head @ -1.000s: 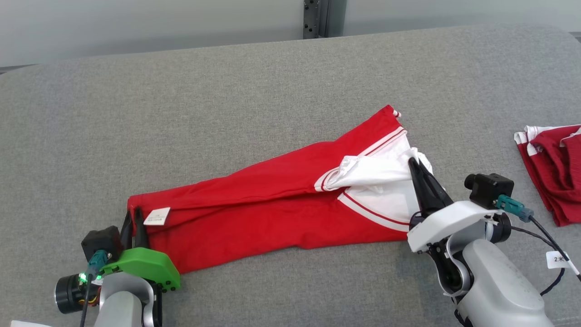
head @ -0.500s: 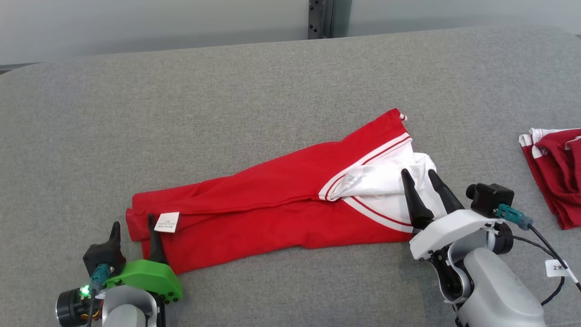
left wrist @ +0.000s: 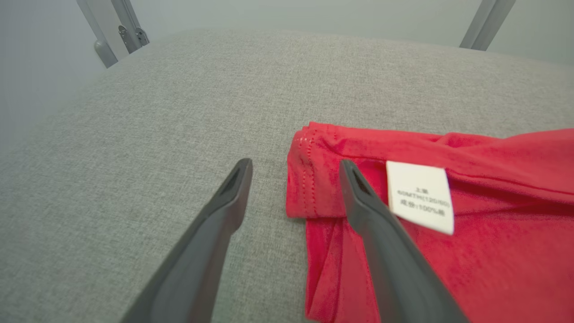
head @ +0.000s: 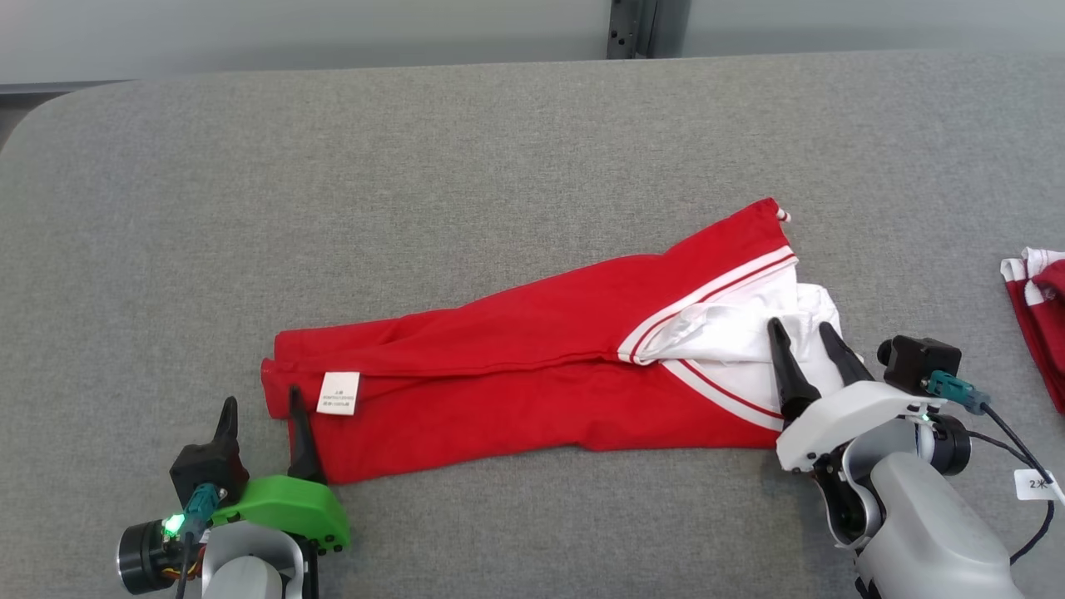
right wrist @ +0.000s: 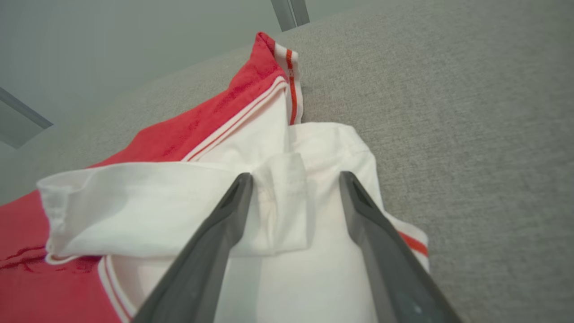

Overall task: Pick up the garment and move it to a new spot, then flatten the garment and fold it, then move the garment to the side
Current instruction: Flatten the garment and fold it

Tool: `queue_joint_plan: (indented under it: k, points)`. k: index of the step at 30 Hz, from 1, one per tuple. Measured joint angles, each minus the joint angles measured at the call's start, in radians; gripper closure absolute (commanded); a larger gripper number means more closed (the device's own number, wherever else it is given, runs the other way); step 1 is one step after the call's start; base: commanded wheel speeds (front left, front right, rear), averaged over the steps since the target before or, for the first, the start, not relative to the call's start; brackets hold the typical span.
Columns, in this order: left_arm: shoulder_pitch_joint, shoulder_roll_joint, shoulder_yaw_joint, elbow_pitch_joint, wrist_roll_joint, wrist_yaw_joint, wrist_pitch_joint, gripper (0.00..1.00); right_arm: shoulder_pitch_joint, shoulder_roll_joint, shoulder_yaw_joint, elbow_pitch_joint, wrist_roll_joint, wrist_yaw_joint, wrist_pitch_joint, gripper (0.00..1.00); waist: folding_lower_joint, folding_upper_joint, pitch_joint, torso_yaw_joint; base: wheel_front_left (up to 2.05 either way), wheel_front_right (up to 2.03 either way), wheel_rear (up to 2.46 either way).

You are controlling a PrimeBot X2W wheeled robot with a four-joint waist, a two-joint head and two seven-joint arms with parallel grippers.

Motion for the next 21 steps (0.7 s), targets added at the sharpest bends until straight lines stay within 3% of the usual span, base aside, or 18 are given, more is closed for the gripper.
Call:
queue_joint_plan:
  k: [7, 8, 10, 11, 16, 21]
  points:
    - [0.0, 0.0, -0.005, -0.016, 0.005, 0.004, 0.0, 0.0, -0.055, 0.016, 0.025, 0.116, 0.002, 0.0, -0.004, 0.0, 0.0, 0.0, 0.016, 0.021, 0.0, 0.0, 0.0]
    - [0.0, 0.0, -0.006, -0.018, 0.005, 0.004, 0.0, 0.0, -0.063, 0.017, 0.031, 0.13, 0.008, 0.0, -0.005, 0.05, 0.0, 0.0, 0.018, 0.022, 0.0, 0.0, 0.0]
    - [0.0, 0.0, -0.009, -0.021, 0.005, 0.005, 0.0, 0.0, -0.081, 0.02, 0.045, 0.154, 0.021, -0.001, -0.011, 0.62, 0.0, 0.0, 0.022, 0.025, 0.0, 0.0, 0.0]
    - [0.0, 0.0, -0.011, -0.022, 0.005, 0.006, 0.0, 0.0, -0.087, 0.019, 0.056, 0.163, 0.026, -0.001, -0.012, 1.0, 0.0, 0.0, 0.023, 0.026, 0.0, 0.0, 0.0]
    - [-0.002, 0.0, -0.016, -0.023, 0.002, 0.009, 0.0, 0.0, -0.11, 0.02, 0.084, 0.184, 0.077, -0.001, -0.012, 1.0, 0.0, 0.0, 0.029, 0.026, 0.0, 0.0, 0.0]
    - [-0.002, 0.0, -0.014, -0.024, 0.002, 0.01, 0.0, 0.0, -0.112, 0.005, 0.046, 0.153, 0.084, 0.001, -0.003, 1.0, 0.0, 0.0, 0.03, 0.019, 0.0, 0.0, 0.0]
